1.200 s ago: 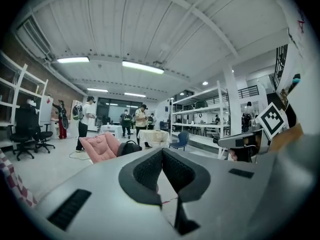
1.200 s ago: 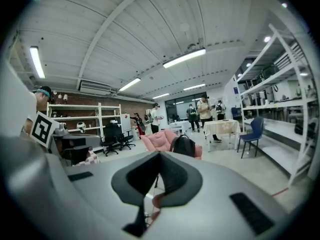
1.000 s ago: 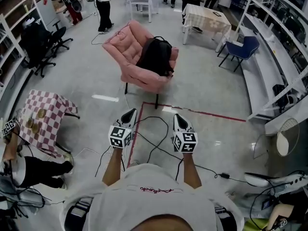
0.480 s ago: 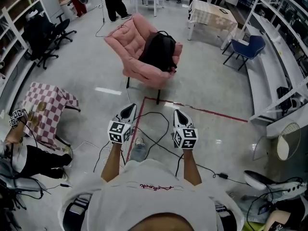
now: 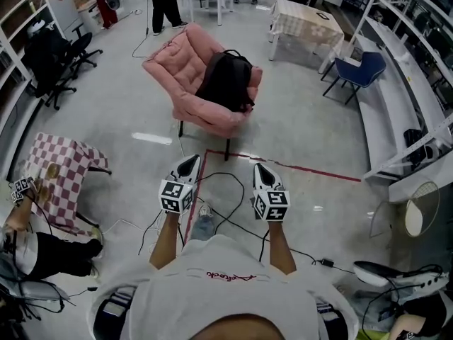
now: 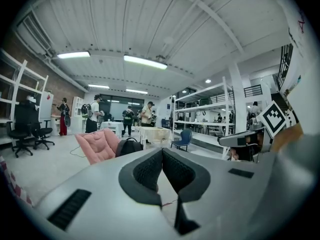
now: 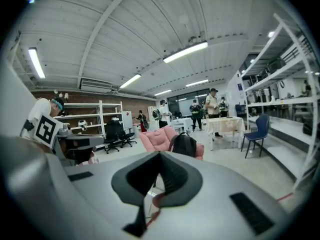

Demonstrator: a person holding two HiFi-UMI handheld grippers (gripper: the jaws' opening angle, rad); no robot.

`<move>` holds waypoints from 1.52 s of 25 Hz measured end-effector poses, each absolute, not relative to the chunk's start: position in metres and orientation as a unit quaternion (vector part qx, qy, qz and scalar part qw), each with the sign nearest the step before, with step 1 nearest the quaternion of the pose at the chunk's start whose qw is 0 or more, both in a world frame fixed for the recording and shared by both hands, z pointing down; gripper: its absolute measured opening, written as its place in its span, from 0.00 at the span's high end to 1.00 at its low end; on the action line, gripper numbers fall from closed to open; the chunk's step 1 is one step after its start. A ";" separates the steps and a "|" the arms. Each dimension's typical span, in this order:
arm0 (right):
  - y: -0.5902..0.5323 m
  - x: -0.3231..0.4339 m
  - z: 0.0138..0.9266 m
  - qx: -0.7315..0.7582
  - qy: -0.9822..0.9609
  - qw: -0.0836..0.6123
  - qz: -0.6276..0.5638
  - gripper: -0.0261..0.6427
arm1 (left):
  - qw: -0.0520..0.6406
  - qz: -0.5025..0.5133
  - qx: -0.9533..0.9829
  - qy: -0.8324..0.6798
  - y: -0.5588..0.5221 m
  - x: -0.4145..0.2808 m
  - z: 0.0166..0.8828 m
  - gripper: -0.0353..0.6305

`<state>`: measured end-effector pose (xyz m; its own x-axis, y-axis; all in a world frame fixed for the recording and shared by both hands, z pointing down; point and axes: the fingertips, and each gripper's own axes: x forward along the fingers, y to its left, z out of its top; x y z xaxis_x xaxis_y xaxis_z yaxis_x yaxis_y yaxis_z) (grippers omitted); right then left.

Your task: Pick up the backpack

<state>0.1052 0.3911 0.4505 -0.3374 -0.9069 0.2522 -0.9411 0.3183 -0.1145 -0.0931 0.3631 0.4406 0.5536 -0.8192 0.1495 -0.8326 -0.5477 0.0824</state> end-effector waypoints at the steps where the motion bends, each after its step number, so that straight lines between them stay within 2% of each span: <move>1: 0.382 0.105 0.450 0.572 -0.808 0.072 0.119 0.93 | 0.072 0.044 0.879 -0.469 0.354 -0.093 0.441 0.93; 25: 0.140 0.034 0.427 0.594 -0.792 0.087 0.108 0.93 | 0.077 0.029 0.893 -0.443 0.105 -0.161 0.425 0.93; 38: 0.105 0.030 0.442 0.630 -0.763 0.083 0.119 0.93 | 0.074 0.043 0.915 -0.394 0.050 -0.160 0.437 0.93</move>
<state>0.0303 0.1050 0.4425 -0.1921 -0.9417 0.2763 -0.9811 0.1777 -0.0763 -0.1598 0.0503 0.4372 0.6864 -0.7141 0.1376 -0.7269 -0.6791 0.1022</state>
